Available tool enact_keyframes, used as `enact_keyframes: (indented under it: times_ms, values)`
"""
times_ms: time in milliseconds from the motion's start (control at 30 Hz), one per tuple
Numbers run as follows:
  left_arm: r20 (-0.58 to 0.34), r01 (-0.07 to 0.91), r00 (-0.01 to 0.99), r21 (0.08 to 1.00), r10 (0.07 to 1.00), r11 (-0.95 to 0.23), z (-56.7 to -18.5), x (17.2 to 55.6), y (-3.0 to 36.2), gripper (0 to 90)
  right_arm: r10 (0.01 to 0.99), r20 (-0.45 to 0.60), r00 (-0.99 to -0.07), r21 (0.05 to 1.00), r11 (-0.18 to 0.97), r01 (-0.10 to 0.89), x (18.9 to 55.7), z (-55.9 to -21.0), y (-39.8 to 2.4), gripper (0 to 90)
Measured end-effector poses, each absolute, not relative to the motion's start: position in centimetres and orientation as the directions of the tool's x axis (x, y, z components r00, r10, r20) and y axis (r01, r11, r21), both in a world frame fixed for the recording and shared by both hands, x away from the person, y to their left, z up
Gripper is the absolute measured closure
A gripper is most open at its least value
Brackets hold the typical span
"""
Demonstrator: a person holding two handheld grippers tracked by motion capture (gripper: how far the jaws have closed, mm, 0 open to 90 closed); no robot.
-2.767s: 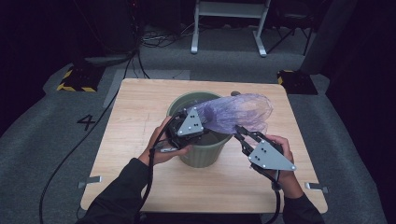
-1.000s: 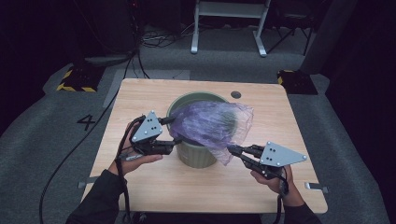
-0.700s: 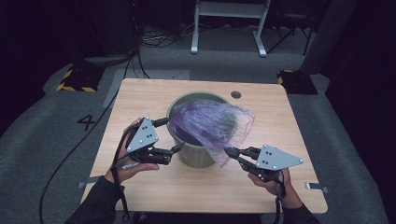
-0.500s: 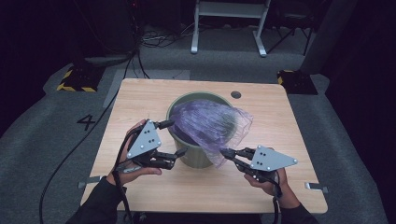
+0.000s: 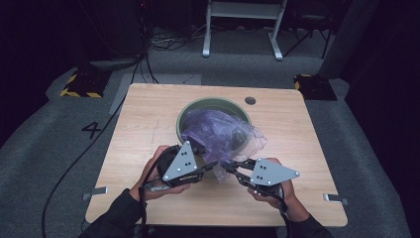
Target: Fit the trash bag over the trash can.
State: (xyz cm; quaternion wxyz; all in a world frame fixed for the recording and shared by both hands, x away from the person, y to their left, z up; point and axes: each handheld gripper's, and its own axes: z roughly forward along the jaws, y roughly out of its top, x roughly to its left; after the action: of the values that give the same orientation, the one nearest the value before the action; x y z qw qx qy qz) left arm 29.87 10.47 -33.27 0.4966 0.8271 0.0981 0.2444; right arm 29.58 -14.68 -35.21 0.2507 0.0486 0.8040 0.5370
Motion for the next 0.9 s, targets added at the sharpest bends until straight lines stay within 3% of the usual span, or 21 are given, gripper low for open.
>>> enact_keyframes:
  times_ms: [100, 267, 433, 600, 700, 800, 900]
  values:
    - [0.329, -0.091, 0.859, 0.851, 0.392, -0.516, -33.6, 29.9, 10.5, 77.5, 0.343, -0.345, -0.874, 0.890, 0.416, -0.188, 29.5, -35.3, -14.5, 82.5]
    - [0.330, -0.084, 0.852, 0.853, 0.406, -0.516, -33.7, 30.1, 11.2, 87.4, 0.351, -0.345, -0.870, 0.898, 0.394, -0.197, 28.9, -35.3, -15.0, 69.4]
    - [0.287, -0.062, 0.860, 0.880, 0.423, -0.471, -33.8, 30.5, 12.5, 88.0, 0.411, -0.340, -0.846, 0.910, 0.370, -0.185, 28.5, -35.2, -16.7, 54.9]
    - [0.244, -0.042, 0.870, 0.902, 0.428, -0.430, -34.1, 30.8, 13.9, 87.0, 0.496, -0.357, -0.792, 0.911, 0.373, -0.177, 28.9, -35.3, -18.5, 47.9]
    - [0.218, -0.030, 0.877, 0.914, 0.428, -0.405, -34.4, 31.0, 14.4, 86.2, 0.534, -0.310, -0.787, 0.929, 0.344, -0.132, 29.8, -35.3, -19.1, 41.9]
    - [0.210, -0.026, 0.880, 0.916, 0.426, -0.400, -34.6, 31.1, 14.5, 86.1, 0.516, -0.254, -0.818, 0.948, 0.299, -0.106, 30.2, -35.4, -18.8, 36.8]
    - [0.216, -0.029, 0.879, 0.914, 0.425, -0.406, -34.7, 31.0, 14.4, 86.1, 0.475, -0.280, -0.834, 0.938, 0.320, -0.133, 29.9, -35.5, -17.5, 34.2]
